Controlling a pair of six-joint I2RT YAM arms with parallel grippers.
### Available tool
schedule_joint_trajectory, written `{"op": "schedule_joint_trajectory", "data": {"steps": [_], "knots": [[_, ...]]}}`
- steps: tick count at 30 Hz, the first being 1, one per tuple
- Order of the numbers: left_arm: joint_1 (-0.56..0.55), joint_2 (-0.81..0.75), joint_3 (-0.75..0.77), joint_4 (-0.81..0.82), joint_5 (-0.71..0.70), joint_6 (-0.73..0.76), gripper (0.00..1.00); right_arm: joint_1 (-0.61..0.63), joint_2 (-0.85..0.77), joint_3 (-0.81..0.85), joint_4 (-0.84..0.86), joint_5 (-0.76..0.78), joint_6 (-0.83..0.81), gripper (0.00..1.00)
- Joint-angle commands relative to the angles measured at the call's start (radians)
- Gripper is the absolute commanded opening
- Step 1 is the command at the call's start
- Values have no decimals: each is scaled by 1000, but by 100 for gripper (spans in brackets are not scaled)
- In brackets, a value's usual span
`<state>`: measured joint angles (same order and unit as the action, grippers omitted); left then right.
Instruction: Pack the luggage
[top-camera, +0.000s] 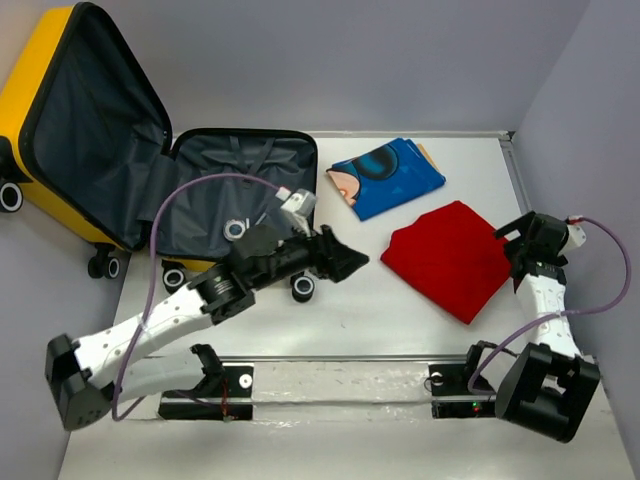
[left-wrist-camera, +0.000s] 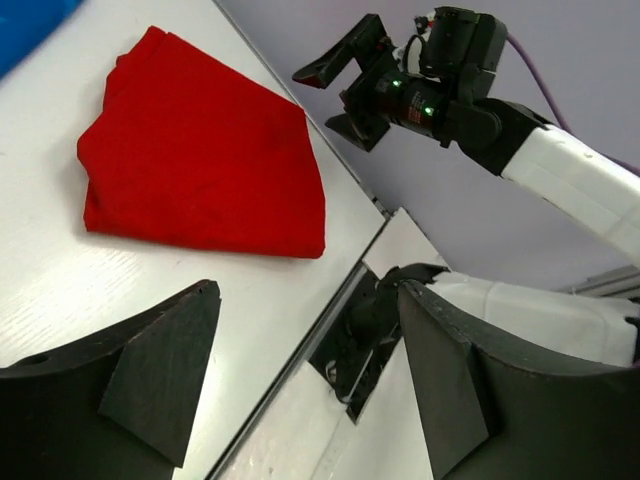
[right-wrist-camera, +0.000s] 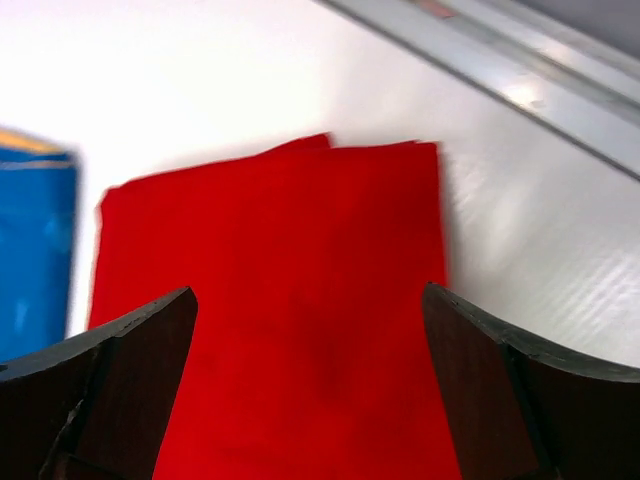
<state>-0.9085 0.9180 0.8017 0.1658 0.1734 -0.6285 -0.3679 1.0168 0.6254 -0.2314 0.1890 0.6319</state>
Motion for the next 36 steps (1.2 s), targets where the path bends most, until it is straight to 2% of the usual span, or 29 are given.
{"op": "schedule_joint_trajectory", "data": {"steps": [1,4,9,10,16,19,20,24,31,36], "knots": [[-134,197,162,11,-253,47,84,-106,34,-6,-13,-23,-8,100],[-164,382,206,-17,-311,58,87,-146,63,-4,-11,-63,-47,100],[-170,557,270,-37,-387,59,93,-198,199,7,4,-155,-72,100],[-171,590,284,-41,-390,62,94,-198,225,10,7,-221,-75,100],[-168,826,390,-43,-374,62,94,-198,373,0,82,-362,-57,100],[-168,877,427,-48,-364,61,95,-198,425,-1,109,-428,-48,99],[-167,900,435,-48,-362,59,95,-198,448,-16,142,-478,-38,97],[-144,938,442,-26,-339,44,95,-198,454,-59,210,-525,-12,88],[-87,1032,478,-6,-261,15,94,-198,448,-82,221,-562,-23,89],[-79,1090,492,12,-244,4,92,-198,450,-116,300,-625,9,93]]}}
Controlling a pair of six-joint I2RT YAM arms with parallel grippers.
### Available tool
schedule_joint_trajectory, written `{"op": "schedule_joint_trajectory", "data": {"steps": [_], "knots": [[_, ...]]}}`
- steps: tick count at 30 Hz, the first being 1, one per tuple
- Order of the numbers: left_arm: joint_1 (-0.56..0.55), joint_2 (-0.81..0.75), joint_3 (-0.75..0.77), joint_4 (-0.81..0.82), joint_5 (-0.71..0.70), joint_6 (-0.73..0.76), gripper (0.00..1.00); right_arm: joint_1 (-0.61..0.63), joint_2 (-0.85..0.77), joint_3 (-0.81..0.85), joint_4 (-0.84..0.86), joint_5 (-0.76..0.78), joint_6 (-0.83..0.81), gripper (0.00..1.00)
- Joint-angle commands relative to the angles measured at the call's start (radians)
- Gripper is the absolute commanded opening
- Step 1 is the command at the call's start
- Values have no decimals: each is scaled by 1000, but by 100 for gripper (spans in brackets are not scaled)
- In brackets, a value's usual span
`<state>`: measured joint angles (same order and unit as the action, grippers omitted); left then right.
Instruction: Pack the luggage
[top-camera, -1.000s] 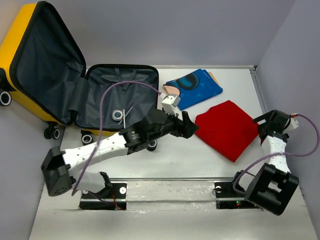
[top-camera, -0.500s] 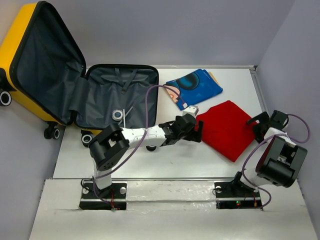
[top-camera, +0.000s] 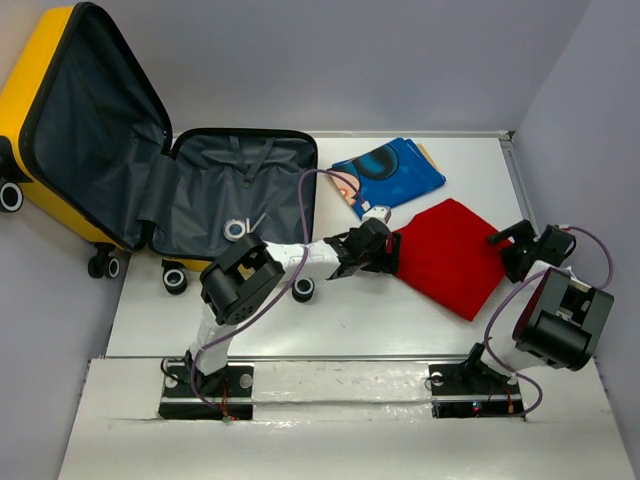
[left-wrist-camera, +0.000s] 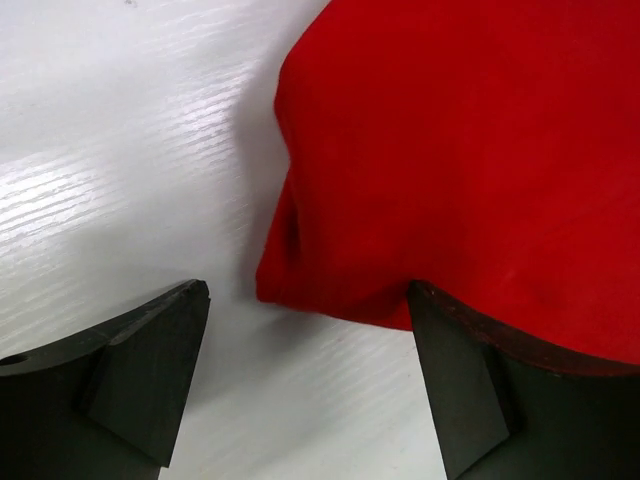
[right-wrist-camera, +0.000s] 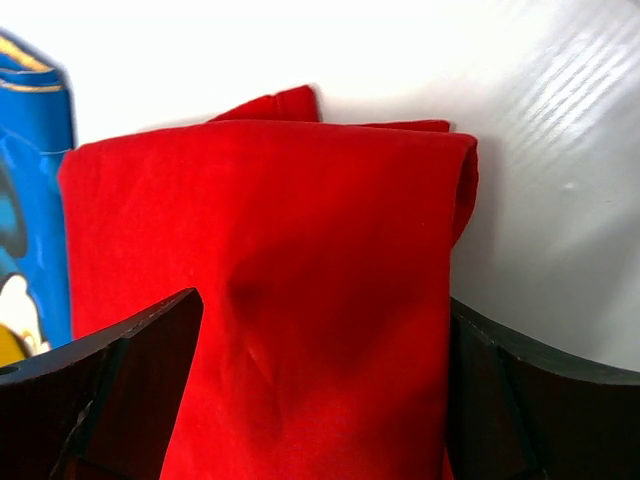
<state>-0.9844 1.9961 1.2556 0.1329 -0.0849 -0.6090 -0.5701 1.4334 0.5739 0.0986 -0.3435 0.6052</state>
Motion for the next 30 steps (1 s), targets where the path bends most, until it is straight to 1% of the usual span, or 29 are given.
{"op": "schedule_joint_trajectory", "data": {"steps": [1,3,6,7,8,10,14,15,16,18,19,23,25,28,30], "knots": [[1,10,13,74,16,-21,92,4,27,-90,2,-112,48,93],[25,7,-33,114,45,-34,91,4,21,-123,42,-130,90,94],[55,15,-57,154,65,-41,91,4,7,-166,87,-127,108,94],[61,20,-62,174,80,-46,91,4,5,-173,92,-118,105,94],[67,23,-65,181,126,-48,91,4,-2,-183,93,-114,96,94],[70,29,-68,195,128,-49,91,4,-8,-196,113,-111,90,94],[70,23,-76,218,128,-57,89,4,7,-216,150,-137,91,88],[72,20,-78,221,119,-57,88,4,13,-229,167,-146,97,83],[70,12,-81,227,114,-57,88,4,16,-236,200,-163,103,81],[72,9,-88,241,103,-57,84,4,28,-244,231,-170,114,79],[72,9,-90,252,100,-58,83,4,53,-246,243,-173,116,76],[72,23,-90,267,96,-64,75,4,94,-243,302,-207,134,72],[76,27,-93,275,96,-70,74,4,96,-247,314,-207,139,71],[79,32,-99,284,96,-71,68,15,101,-246,323,-206,142,71],[85,27,-119,301,96,-77,62,26,102,-244,328,-207,143,71]]}}
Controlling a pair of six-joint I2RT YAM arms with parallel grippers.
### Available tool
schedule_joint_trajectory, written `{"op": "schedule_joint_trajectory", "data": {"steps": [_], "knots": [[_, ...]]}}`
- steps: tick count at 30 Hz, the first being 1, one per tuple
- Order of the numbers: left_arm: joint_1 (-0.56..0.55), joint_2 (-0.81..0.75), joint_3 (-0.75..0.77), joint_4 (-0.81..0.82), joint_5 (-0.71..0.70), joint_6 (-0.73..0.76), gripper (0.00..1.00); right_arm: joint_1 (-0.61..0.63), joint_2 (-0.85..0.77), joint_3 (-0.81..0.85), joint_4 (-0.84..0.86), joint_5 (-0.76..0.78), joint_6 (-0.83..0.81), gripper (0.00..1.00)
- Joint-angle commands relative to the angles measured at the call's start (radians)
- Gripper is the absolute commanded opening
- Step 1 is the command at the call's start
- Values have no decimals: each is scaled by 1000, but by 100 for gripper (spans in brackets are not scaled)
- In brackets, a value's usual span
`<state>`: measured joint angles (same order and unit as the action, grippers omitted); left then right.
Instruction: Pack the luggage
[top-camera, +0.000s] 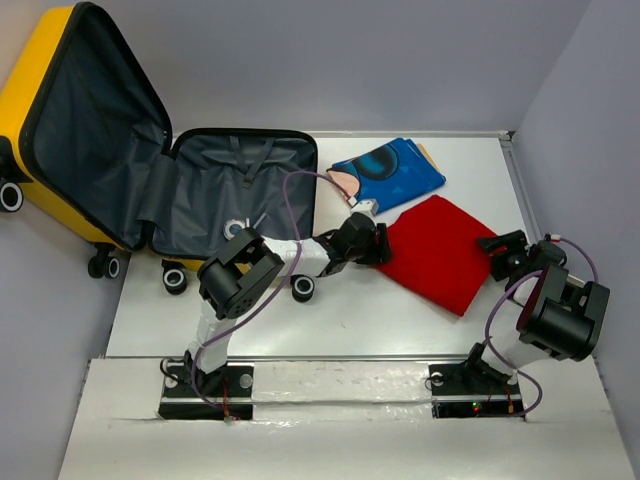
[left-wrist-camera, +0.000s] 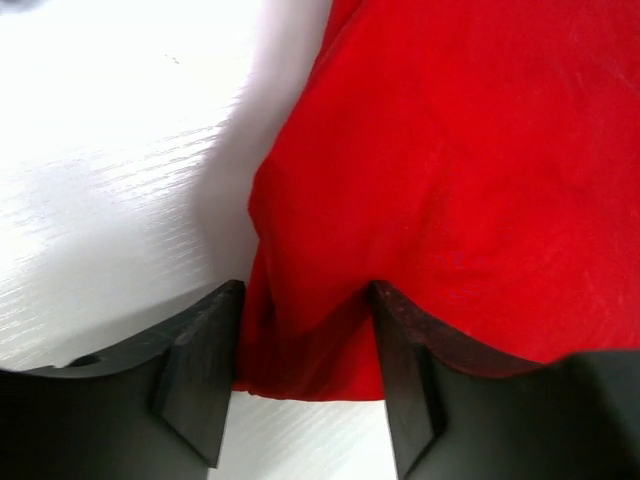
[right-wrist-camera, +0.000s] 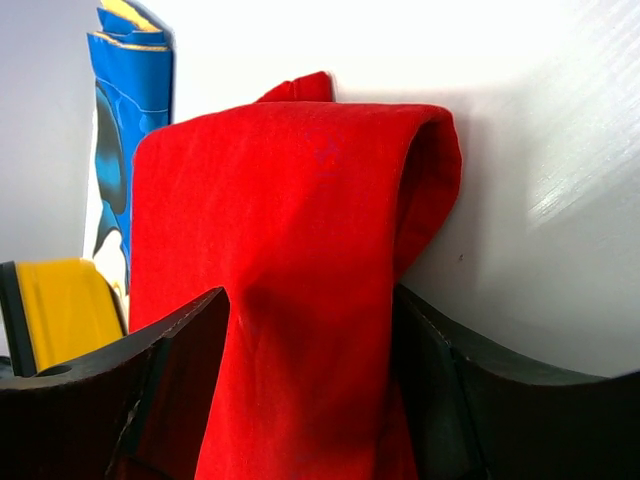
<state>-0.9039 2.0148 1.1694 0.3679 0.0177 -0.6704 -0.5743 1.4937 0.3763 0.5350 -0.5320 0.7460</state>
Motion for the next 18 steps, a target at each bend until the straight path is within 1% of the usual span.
{"op": "schedule_joint_trajectory", "data": {"steps": [1,3,5,6,8,12,13,14,15,17,18], "knots": [[8,6,-45,75,-7,-18,60,30,43,-47,-109,-17,3,71],[10,-1,-54,91,-7,-20,54,39,43,-48,-107,-17,6,69],[11,-10,-60,94,-7,-24,51,39,51,-50,-92,-22,18,67],[11,-13,-68,103,-7,-24,50,39,62,-48,-89,-22,18,64],[11,-19,-76,112,-7,-26,49,39,62,-48,-86,-23,15,63],[13,-27,-80,115,-1,-9,48,48,65,-24,-115,-29,1,54],[13,-25,-80,115,2,-8,49,48,63,-22,-115,-29,3,52],[14,-21,-79,114,22,-11,57,48,68,-19,-112,-28,4,45],[16,-18,-80,115,28,-15,63,48,71,-19,-109,-31,6,41],[17,-8,-86,115,37,-34,69,48,79,-26,-84,-46,15,38],[17,-2,-91,117,47,-35,70,48,77,-33,-73,-49,18,33]]}}
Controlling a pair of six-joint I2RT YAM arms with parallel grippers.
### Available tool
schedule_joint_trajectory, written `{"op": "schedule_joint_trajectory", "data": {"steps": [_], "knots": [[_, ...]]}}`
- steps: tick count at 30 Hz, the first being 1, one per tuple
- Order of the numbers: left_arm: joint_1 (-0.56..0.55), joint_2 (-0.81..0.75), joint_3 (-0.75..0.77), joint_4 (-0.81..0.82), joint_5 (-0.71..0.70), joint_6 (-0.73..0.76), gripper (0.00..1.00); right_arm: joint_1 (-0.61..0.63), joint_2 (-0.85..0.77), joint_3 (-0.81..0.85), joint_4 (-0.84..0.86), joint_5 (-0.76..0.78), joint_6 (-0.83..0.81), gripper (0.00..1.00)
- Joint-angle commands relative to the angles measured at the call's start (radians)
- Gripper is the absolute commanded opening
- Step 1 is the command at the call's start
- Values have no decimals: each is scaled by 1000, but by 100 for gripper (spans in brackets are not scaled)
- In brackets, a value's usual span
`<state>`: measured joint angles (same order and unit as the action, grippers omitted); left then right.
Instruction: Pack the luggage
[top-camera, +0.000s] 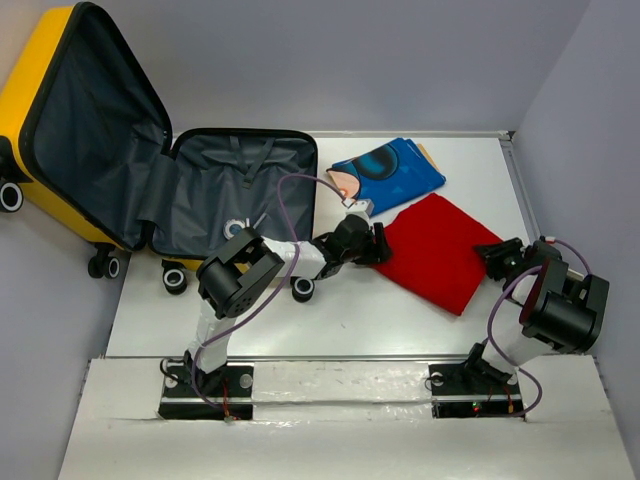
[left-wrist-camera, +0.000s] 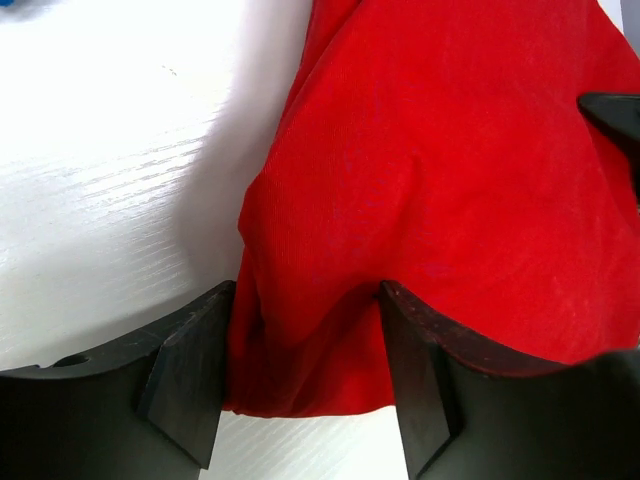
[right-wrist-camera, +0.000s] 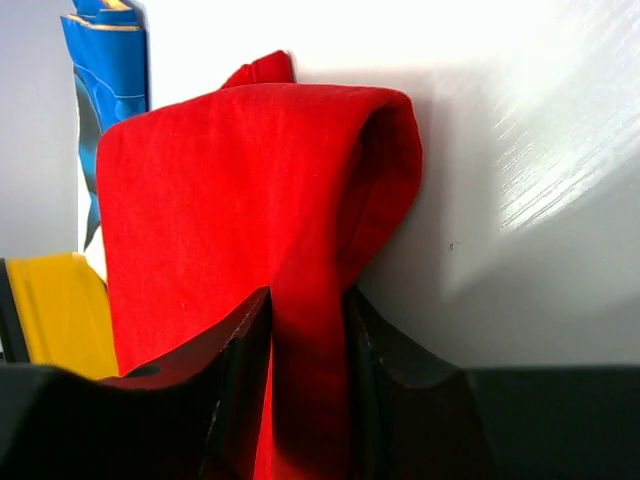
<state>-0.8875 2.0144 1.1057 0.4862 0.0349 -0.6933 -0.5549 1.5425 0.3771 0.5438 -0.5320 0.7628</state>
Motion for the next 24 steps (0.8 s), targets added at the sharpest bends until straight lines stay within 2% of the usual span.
{"op": "schedule_joint_trajectory", "data": {"steps": [1,3,8,13,17,19,20,22,23,24], "knots": [[1,4,-27,-1,36,-18,70,29,24,-40,-58,-49,4,27],[1,9,-36,0,42,-21,71,29,4,-50,-61,-51,4,21],[4,0,-53,-14,30,-3,81,29,-42,-43,-93,-20,-6,21],[2,18,-26,-60,-3,27,78,38,-32,-43,-79,-19,-7,20],[1,41,0,-115,-24,58,71,58,-27,-55,-42,-14,7,14],[1,52,16,-124,-24,60,60,76,-21,-52,-28,-23,20,12],[-1,59,19,-123,-24,60,45,91,-15,-53,-15,-28,29,9],[-4,61,20,-118,-27,60,24,92,-24,-61,2,-28,39,7],[-7,44,2,-97,-67,55,6,101,-47,-66,4,-17,40,7],[-8,32,-12,-83,-67,57,6,101,-47,-69,4,-17,40,7]]}}
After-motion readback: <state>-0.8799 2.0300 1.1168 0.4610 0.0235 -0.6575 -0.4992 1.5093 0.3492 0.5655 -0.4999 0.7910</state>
